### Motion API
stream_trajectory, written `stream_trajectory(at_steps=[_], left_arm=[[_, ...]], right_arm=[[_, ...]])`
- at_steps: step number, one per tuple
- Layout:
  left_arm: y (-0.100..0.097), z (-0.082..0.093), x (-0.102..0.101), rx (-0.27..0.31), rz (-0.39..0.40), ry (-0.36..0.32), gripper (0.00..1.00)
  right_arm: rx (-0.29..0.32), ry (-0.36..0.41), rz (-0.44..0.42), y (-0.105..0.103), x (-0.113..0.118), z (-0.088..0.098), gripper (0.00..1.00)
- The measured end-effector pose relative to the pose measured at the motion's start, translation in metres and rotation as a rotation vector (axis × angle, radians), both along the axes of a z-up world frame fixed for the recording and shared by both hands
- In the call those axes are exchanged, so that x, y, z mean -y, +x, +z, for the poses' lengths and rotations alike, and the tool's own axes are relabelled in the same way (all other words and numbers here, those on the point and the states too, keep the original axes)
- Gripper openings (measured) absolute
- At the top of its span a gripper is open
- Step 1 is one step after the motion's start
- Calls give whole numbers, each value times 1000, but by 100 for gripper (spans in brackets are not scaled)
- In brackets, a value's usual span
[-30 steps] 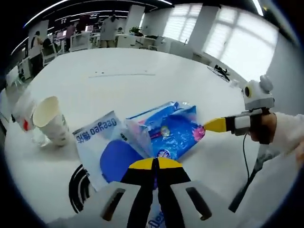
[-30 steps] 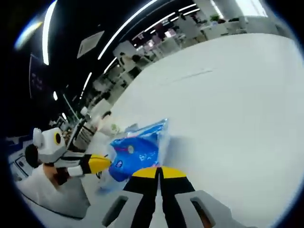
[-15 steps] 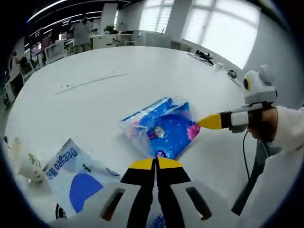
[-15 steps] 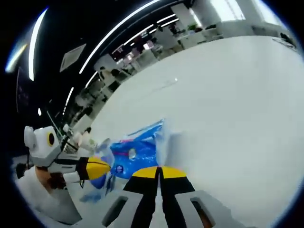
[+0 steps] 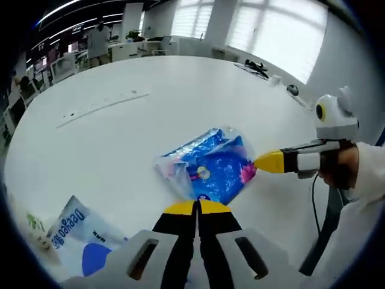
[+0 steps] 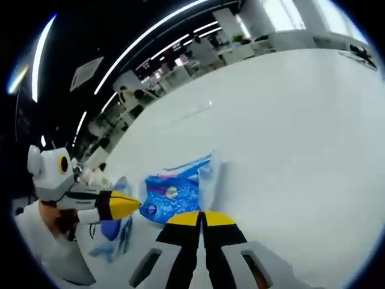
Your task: Arrange the tabletop items into an orderly group along one side of the table until the central work area is clear of visible clutter.
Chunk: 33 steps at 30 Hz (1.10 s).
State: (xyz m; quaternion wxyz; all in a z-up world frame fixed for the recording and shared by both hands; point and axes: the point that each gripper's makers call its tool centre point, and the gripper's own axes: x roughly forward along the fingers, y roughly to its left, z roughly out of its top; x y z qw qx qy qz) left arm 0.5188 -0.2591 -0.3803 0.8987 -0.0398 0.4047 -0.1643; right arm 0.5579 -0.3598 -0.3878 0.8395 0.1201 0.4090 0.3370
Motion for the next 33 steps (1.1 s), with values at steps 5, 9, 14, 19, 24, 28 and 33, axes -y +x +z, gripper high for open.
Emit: stream_trajectory(at_steps=[5,9,14,19,24,28,33], left_arm=[[2,-8,0,-20,15,-17,0],[-1,-10,-2,-38,25,-15,0],[-5,-17,-5,-57,46,-32,0],[-6,-20,-9,-71,66,-45,0],[-5,-21,-8,-72,78,-54,0],[-5,-20,-6,-68,73,-65,0],[-4,-17,-11,-46,87,-49,12]], right_arm=[[-7,-14,-2,1,2,-5,0],[-20,-10,-11,1,4,-6,0],[-34,-14,-16,4,7,-15,0],[-46,-11,-21,6,8,-20,0],[-38,-12,-12,7,8,-20,0],[-32,6,5,7,5,-18,0],[5,15,25,6,1,-10,6]])
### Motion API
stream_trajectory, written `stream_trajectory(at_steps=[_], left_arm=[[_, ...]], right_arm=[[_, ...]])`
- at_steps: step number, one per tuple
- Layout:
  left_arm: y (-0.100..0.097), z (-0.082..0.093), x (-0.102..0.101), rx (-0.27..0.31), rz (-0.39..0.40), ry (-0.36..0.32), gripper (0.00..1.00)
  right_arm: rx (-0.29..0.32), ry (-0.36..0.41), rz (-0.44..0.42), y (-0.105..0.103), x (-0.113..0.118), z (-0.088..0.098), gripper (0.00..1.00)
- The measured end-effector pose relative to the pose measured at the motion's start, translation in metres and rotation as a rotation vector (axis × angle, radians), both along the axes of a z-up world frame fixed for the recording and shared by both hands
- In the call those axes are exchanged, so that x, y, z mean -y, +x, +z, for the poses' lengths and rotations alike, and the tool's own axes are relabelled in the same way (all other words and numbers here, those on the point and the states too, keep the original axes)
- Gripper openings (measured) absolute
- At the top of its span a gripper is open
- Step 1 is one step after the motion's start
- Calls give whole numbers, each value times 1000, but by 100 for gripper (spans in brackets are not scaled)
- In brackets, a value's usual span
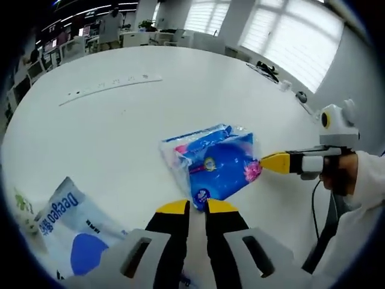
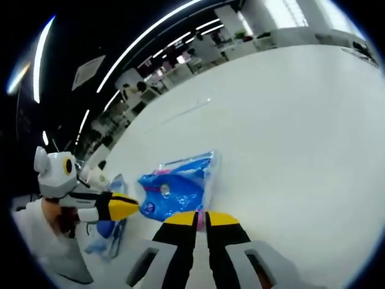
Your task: Arrange the tabletop items into an orderly group along one side of the table until the central work area is clear of visible clutter.
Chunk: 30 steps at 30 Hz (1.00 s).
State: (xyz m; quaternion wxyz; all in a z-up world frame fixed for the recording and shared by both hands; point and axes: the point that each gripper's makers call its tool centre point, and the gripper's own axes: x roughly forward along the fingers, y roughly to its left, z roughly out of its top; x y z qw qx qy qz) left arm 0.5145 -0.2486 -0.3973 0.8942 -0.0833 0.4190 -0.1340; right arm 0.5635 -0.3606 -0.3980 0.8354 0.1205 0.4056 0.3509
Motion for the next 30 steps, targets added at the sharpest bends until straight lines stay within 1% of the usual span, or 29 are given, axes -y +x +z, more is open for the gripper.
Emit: stream_trajectory(at_steps=[1,2,5,8,11,13,16,20,21,24,26,27,28,30], left_arm=[[0,1,-1,5,2,1,13],[0,4,-1,12,5,2,15],[-1,10,0,16,6,3,16],[-3,12,2,20,5,-10,17],[-7,14,9,18,-7,-31,18],[-10,13,14,13,-15,-41,20],[-12,13,17,15,-23,-44,21],[-21,21,24,36,-27,-46,23],[-20,21,21,44,-26,-43,24],[-25,26,19,62,-21,-38,30],[-28,34,14,89,4,-51,37],[-32,39,14,95,9,-50,39],[-35,42,13,99,11,-47,40],[-44,45,6,107,11,-38,40]], right_arm=[[10,-3,0,0,0,0,10],[24,-10,-1,1,-1,2,17],[60,-29,-4,4,1,4,30],[70,-26,-18,6,5,5,35],[87,-23,-29,7,9,9,38],[93,-25,-37,5,13,13,38],[94,-1,-62,6,15,19,39],[113,20,-86,6,21,28,38],[113,27,-95,5,23,30,38],[105,51,-115,2,27,30,39],[89,68,-124,0,28,31,41],[79,75,-128,-1,28,31,42],[58,90,-144,-1,30,30,43],[42,107,-145,-7,28,30,44]])
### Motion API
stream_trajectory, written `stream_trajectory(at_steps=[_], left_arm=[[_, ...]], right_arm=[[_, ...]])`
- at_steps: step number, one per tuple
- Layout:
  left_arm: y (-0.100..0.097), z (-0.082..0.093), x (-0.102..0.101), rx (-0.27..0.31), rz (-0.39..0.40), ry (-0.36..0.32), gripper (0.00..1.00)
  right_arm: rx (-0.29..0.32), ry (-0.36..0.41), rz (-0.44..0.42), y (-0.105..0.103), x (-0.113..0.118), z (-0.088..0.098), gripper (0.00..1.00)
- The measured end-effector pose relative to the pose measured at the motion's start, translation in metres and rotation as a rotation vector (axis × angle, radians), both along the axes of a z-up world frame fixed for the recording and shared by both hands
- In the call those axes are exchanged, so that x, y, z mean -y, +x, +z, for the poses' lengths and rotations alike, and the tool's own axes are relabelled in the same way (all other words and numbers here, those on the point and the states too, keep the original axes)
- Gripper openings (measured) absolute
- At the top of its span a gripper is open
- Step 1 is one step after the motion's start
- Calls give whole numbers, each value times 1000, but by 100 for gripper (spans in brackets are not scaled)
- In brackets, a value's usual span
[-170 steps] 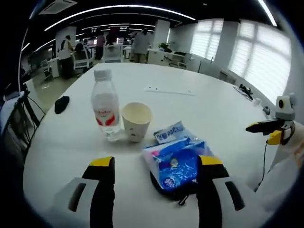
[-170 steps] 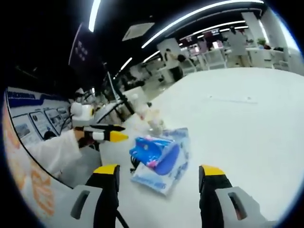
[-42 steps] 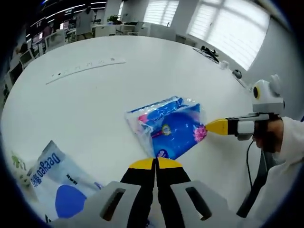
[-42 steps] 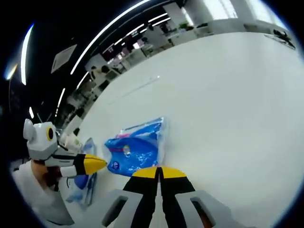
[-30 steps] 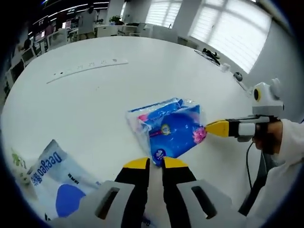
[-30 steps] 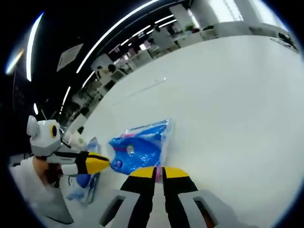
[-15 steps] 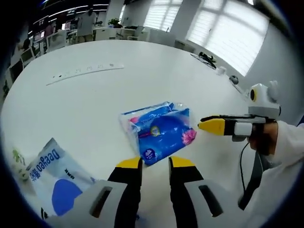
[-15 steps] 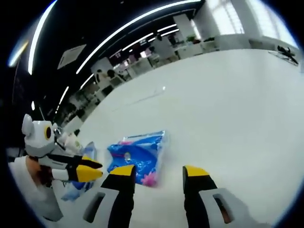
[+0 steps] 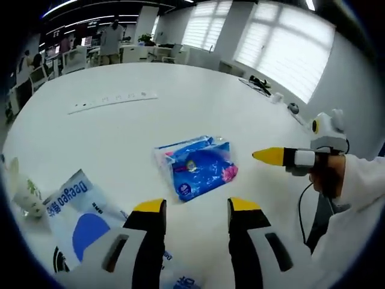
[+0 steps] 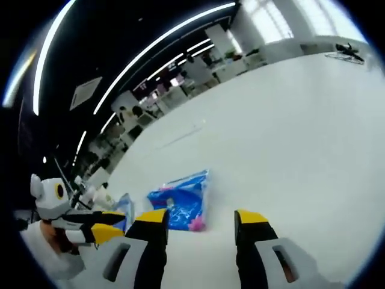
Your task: Arrange the tabletop items into an orderly group along one side of the table until the central work area is clear of visible clutter.
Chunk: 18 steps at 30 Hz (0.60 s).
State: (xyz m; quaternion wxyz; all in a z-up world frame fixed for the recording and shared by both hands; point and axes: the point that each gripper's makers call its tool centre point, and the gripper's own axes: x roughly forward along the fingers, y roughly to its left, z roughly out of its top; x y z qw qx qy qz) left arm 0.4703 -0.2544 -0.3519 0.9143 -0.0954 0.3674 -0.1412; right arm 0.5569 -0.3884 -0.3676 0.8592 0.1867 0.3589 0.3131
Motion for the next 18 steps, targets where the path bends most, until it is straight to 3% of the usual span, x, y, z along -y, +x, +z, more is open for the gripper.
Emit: stream_trajectory(at_steps=[4,11,14,18], left_arm=[[-16,6,-21,14,77,-12,45],[-52,17,-64,21,194,18,51],[-66,22,-84,35,251,33,57],[-82,31,-109,61,357,47,66]], right_arm=[[-33,32,5,-14,-1,1,54],[-87,43,8,-27,2,-4,61],[-139,76,9,-33,1,-5,77],[-128,82,66,-42,-3,-3,97]])
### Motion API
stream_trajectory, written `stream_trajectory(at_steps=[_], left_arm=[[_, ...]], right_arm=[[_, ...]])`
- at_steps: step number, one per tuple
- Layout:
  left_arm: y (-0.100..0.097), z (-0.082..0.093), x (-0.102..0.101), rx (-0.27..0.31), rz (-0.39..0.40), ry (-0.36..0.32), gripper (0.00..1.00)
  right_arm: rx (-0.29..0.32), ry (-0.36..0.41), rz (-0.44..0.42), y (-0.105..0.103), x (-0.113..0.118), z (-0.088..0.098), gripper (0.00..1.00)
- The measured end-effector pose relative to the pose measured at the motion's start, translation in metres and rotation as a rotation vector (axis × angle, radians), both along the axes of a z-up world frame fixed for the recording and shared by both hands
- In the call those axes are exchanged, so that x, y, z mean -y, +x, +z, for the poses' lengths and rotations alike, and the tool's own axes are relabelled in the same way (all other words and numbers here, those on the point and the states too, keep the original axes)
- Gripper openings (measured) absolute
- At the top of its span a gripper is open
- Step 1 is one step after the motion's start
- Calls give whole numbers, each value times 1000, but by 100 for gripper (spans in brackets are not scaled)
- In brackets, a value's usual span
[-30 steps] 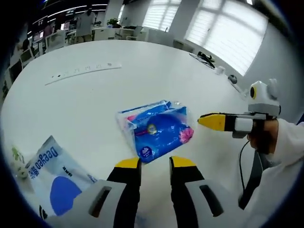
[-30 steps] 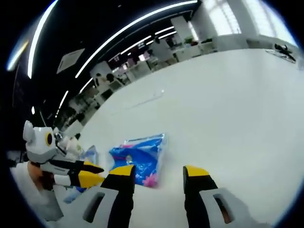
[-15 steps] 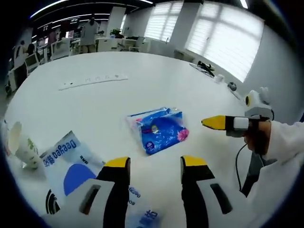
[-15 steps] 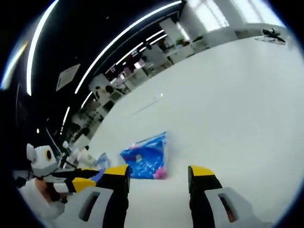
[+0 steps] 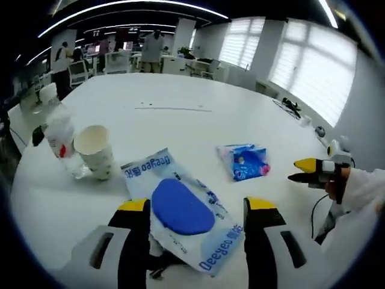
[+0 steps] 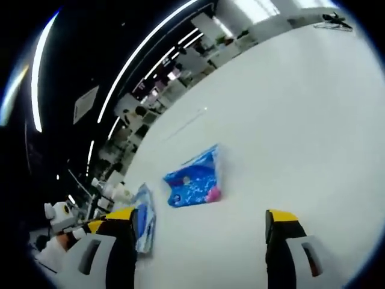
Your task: Arrange the tabletop items into an orderly group along one side of the table until the central work area is clear of visible clutter.
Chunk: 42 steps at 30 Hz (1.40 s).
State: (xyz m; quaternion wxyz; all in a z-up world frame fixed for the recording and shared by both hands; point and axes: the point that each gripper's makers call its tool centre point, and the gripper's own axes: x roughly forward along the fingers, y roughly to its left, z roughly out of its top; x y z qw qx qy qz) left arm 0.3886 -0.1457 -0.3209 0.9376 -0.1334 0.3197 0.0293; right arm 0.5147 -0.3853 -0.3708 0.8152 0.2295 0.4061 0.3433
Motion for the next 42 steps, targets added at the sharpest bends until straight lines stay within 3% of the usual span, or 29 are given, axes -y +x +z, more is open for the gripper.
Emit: stream_trajectory(at_steps=[3,7,9,14,23,29,34,37,42], left_arm=[[-13,2,-19,17,91,-11,73],[-31,6,-40,45,222,-77,100],[-41,6,-42,37,253,-107,98],[-51,1,-52,19,268,-87,100],[-48,-3,-63,7,289,-82,92],[-34,-8,-70,-15,253,-82,80],[-14,-13,-78,4,237,-105,70],[-3,-21,-82,-3,240,-141,66],[14,-33,-84,-4,246,-196,57]], right_arm=[[-44,29,100,-17,-8,0,100],[-47,32,118,-22,-12,1,100],[-51,32,131,-23,-16,1,100],[-65,39,156,-27,-26,3,100],[-108,56,180,-37,-31,4,100],[-165,85,160,-41,-31,5,100],[-215,133,167,-48,-42,11,99],[-231,134,214,-60,-55,15,99],[-303,132,361,-96,-84,20,98]])
